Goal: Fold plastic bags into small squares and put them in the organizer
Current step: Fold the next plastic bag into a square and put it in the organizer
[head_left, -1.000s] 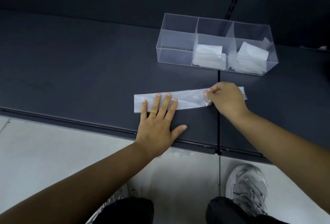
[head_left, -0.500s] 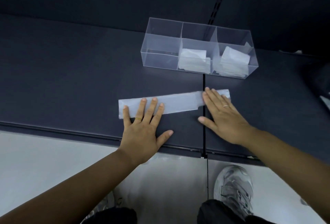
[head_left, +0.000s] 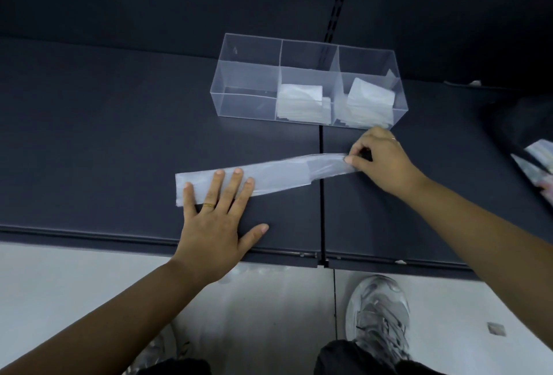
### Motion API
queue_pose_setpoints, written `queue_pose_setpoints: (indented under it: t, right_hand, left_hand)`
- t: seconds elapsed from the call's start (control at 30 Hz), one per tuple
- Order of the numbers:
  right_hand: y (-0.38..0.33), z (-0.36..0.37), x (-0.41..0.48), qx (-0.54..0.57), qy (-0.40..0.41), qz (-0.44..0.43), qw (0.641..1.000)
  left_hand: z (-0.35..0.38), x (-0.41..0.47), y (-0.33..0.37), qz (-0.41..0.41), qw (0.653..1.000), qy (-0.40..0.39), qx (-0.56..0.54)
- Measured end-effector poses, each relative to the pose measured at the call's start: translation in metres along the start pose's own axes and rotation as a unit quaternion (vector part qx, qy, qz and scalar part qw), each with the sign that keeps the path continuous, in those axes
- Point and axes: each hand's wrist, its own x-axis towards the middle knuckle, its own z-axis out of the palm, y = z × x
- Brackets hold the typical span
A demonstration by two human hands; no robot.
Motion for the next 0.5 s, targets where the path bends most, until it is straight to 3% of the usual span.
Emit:
queue_pose_setpoints:
  t: [0.13,0.3,0.43,0.5]
  right_hand:
    - [0.003,-0.005,-0.015,0.053,-0.005,0.030,0.998]
    - [0.004,-0.012,-0.050,0.235,-0.120,0.127,0.956]
    - [0.002,-0.018,-0.063,0.250,-0.235,0.169,0.924]
    - [-0.001,-0.017,-0.062,0.245,-0.210,0.160,0.933]
  left_hand:
    - [-0.003,0.004,-0.014,0.042,0.999,-0.001,0.002]
    - [-0.009,0.015,-0.038,0.110,0.994,0.003,-0.013]
    - [-0.014,0.015,-0.012,0.142,0.989,0.018,-0.043]
    - [-0.011,0.012,0.015,0.165,0.985,0.022,-0.049]
